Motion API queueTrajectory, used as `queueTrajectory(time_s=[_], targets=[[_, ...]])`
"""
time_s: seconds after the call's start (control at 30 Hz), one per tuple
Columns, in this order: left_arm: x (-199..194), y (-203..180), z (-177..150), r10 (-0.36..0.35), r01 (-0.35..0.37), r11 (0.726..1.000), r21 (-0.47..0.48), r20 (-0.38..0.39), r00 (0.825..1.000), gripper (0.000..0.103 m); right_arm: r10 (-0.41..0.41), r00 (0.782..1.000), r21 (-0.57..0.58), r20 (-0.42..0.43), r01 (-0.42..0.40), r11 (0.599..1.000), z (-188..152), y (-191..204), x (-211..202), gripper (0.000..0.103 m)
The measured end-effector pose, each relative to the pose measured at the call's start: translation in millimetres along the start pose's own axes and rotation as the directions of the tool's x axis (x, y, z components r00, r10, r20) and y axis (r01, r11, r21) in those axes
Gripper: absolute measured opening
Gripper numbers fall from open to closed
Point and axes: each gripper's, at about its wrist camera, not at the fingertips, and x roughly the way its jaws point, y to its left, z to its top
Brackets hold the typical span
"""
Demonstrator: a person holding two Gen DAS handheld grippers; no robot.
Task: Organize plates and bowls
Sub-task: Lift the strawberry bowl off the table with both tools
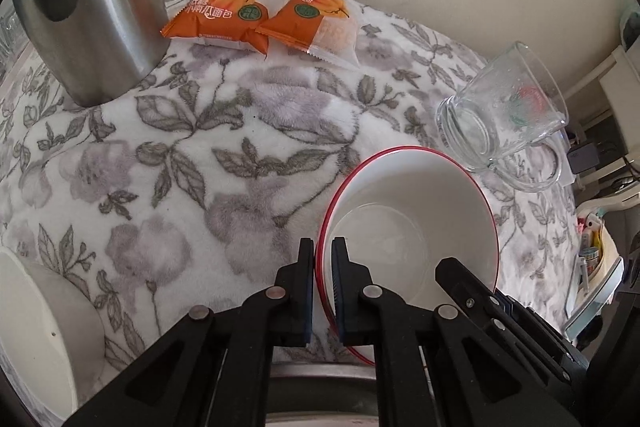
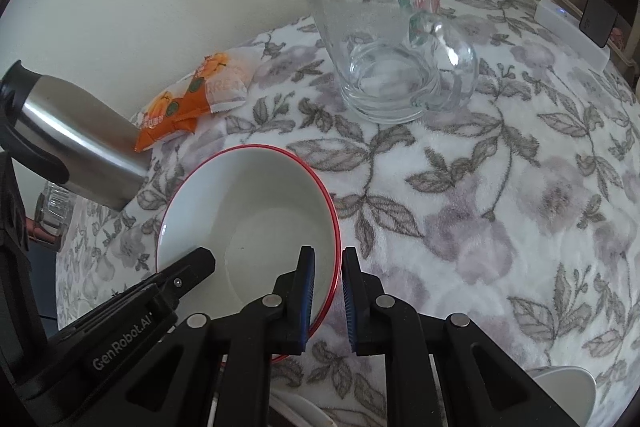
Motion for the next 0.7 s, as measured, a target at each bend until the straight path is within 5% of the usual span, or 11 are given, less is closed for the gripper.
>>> queueTrajectory(time_s=[0.37, 0.7], targets=[[-84.6, -14.7, 1.0, -0.05, 0.045, 0.998, 0.033, 0.155, 0.987, 0.009, 0.045, 0.988, -0.047, 0.151, -0.038, 0.998, 11.4, 23.1, -83.7, 0.015], [-159.5, -15.7, -46.8, -0.06, 0.053, 0.998, 0.034, 0.262, 0.963, 0.009, 0.065, 0.964, -0.11, 0.257, -0.038, 0.993, -32.3, 42.0, -158.7, 0.015]])
